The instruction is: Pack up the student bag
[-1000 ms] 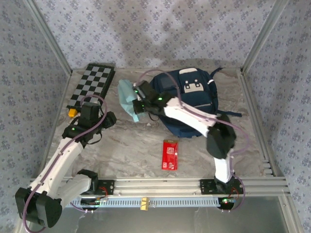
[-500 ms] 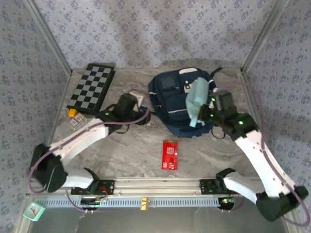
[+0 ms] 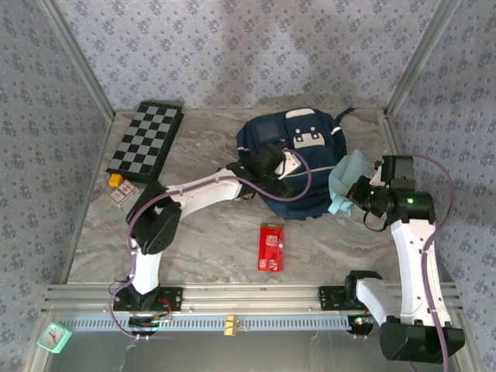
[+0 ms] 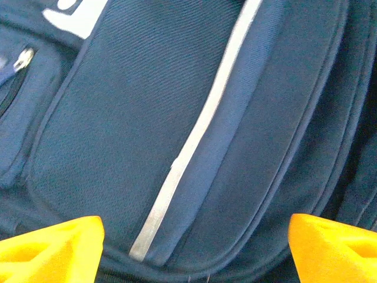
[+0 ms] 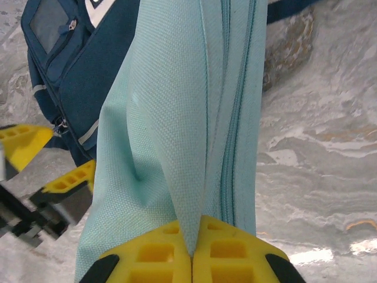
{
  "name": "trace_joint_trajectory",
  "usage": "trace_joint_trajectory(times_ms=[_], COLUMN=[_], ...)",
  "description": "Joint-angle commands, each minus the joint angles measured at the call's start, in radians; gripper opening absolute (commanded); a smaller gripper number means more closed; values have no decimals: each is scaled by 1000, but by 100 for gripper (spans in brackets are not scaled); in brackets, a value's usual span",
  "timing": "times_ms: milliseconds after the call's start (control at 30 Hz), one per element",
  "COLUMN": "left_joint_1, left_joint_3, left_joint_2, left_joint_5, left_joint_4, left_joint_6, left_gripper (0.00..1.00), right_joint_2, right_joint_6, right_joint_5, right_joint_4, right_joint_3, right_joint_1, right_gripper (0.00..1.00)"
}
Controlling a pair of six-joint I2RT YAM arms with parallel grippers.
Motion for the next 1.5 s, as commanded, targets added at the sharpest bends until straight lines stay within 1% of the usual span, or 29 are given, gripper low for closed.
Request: trace_joint_trajectory(times_ms=[0,100,267,333,433,500,567,600,767,800,900,1033,1200,1367,1467], left_joint_1=[-19,-31,-30,-23,-1,15,25,26,29,31,40,62,69,85,100], left_joint_3=[91,156,251,282,317,350,375,378,383,383,374,396,362,394,403], left_joint_2=[59,115,210,237,264,286,299,300,279,269,215,136,32,-7,-26], left_joint_5=[16,29,-24,-37,-16,-4,19,22,20,18,4,-75,-215,-301,-339], left_joint_4=[-38,-76,-96,-98,-100,-112,-128,-128,-134,-135,-137,-184,-226,-318,-346], left_joint_6=[141,179,195,189,171,150,137,137,114,101,61,-36,-134,-223,-252], left_gripper=[84,88,88,85,78,66,48,42,3,0,0,0,0,0,0], right_joint_2=[7,16,17,19,21,20,16,15,10,10,15,26,39,74,97], right_joint_6=[-29,-38,-42,-40,-34,-32,-34,-34,-39,-39,-34,-59,-74,-79,-69], right_joint_5=[-116,-131,-156,-161,-171,-177,-174,-170,-172,-171,-175,-217,-200,-185,-158], right_joint_4=[14,13,28,34,45,49,47,44,45,47,61,74,62,56,61], right_joint_3=[-21,-26,-37,-37,-40,-42,-42,-39,-36,-37,-40,-34,-37,-37,-34], right_joint_1=[-39,-66,-87,-92,-94,-95,-95,-96,-104,-104,-104,-92,-47,43,127], right_gripper=[0,0,0,0,0,0,0,0,0,0,0,0,0,0,0])
